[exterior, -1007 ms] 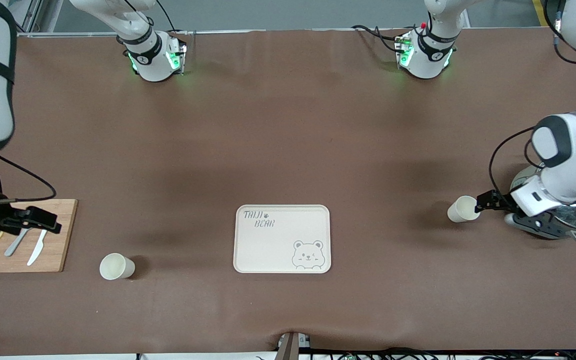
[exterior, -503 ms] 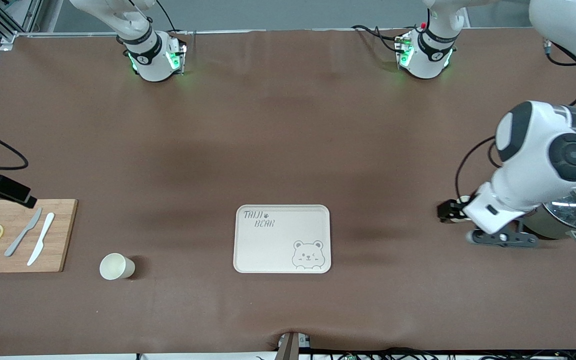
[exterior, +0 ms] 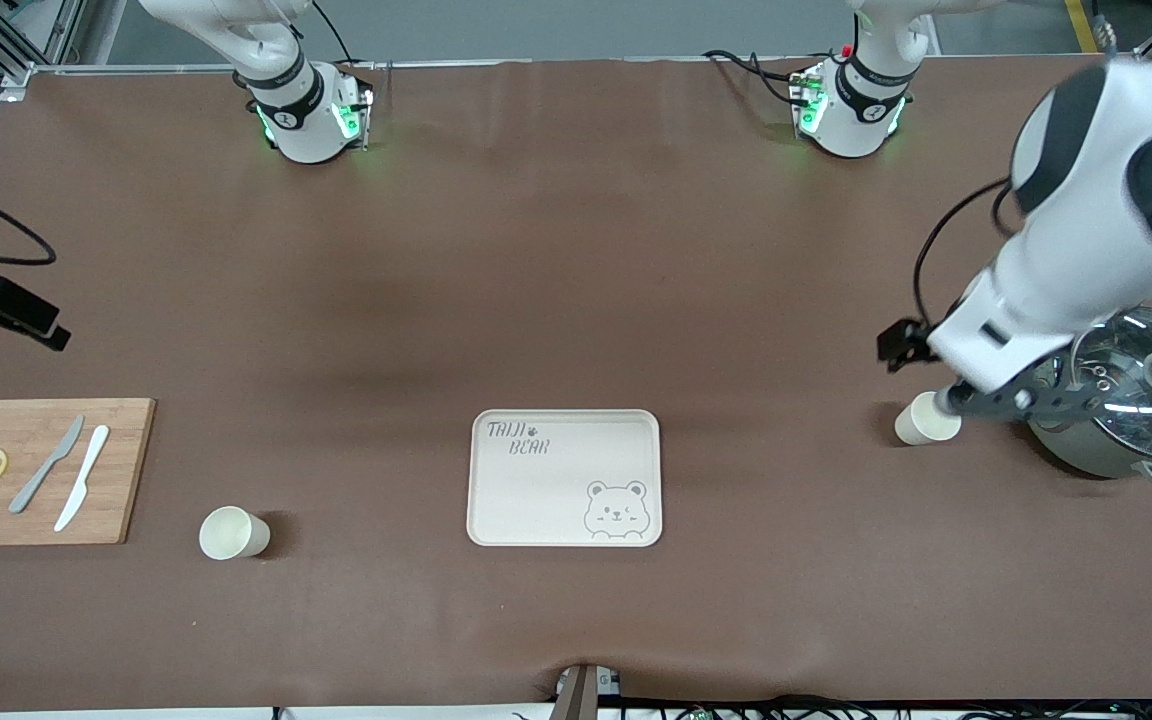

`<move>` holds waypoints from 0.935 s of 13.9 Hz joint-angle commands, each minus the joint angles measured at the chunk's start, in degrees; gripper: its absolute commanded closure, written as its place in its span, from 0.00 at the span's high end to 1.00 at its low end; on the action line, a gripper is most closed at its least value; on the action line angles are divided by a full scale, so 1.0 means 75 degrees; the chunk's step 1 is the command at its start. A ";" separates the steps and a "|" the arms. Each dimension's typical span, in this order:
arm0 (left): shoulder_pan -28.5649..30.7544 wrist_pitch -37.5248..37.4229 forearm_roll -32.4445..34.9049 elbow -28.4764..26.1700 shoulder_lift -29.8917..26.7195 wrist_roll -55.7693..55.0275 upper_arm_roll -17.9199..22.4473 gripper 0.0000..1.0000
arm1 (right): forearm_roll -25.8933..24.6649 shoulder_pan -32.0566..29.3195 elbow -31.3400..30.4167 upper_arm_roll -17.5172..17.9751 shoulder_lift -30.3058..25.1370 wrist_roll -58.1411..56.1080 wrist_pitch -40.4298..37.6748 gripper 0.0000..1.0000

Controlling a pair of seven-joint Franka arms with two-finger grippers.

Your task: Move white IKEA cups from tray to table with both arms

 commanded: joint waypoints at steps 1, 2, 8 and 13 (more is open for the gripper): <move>0.0013 -0.0633 -0.0221 -0.0247 -0.1001 0.0572 0.0339 1.00 | -0.0165 0.0042 -0.0998 0.0030 -0.0791 0.0151 0.0234 1.00; -0.0057 -0.0752 -0.0221 -0.0247 -0.1073 0.0679 0.0457 1.00 | -0.0165 0.0041 -0.0998 0.0030 -0.0815 0.0151 0.0221 1.00; -0.0783 -0.0823 -0.1169 -0.0247 -0.1355 0.1732 0.1979 1.00 | -0.0154 0.0088 -0.0672 0.0053 -0.0804 0.0140 -0.0246 1.00; -0.0761 -0.0812 -0.1124 -0.0224 -0.1343 0.2016 0.2017 1.00 | -0.0154 0.0182 -0.0424 0.0042 -0.0757 0.0140 -0.0622 1.00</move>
